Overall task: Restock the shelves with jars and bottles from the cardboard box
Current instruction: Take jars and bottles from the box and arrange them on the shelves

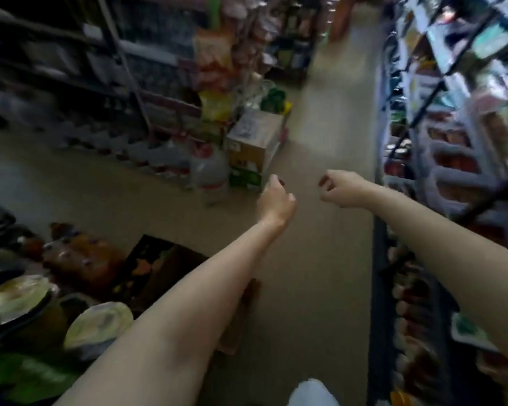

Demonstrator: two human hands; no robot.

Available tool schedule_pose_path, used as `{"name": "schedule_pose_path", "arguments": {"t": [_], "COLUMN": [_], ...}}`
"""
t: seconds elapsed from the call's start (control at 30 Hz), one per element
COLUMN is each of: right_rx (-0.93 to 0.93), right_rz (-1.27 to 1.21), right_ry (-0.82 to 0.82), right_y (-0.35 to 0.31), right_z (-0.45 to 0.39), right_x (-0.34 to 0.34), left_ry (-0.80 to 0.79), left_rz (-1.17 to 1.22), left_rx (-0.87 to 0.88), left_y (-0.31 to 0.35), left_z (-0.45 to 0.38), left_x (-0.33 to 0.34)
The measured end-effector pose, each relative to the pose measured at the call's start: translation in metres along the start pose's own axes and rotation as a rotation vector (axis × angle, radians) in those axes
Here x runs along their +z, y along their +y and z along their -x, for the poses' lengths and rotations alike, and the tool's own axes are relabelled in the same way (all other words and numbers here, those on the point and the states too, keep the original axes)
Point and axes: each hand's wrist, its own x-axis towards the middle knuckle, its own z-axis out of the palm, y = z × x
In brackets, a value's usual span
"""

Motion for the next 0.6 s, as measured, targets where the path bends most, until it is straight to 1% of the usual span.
{"name": "schedule_pose_path", "arguments": {"t": [0.1,0.17,0.23,0.3,0.4,0.43,0.5,0.6], "right_rx": [-0.16,-0.277,-0.388,-0.468,-0.489,-0.485,-0.478,-0.493], "right_rz": [0.171,0.249,0.32,0.376,0.429,0.458,0.51,0.531], "right_ry": [-0.04,-0.091,-0.185,-0.334,-0.568,-0.614,-0.645,-0.731], "right_y": [-0.038,-0.061,-0.082,-0.1,-0.119,-0.125,-0.144,-0.188], "right_z": [-0.073,-0.125,-0.182,-0.24,-0.326,-0.35,-0.392,-0.43], "right_x": [0.005,0.022,0.048,0.075,0.107,0.114,0.127,0.152], "left_ry": [0.072,0.055,0.02,0.002,0.014,0.014,0.049,0.188], "left_rz": [-0.002,-0.119,-0.269,-0.303,-0.158,-0.146,-0.127,-0.017], "left_rx": [-0.121,-0.12,-0.153,-0.312,-0.669,-0.773,-0.934,-1.084], "left_y": [-0.029,-0.054,-0.088,-0.129,-0.197,-0.217,-0.252,-0.291], "left_z": [-0.066,-0.109,-0.153,-0.191,-0.216,-0.216,-0.213,-0.199], "left_x": [-0.035,-0.05,-0.058,-0.066,-0.075,-0.078,-0.092,-0.113]}}
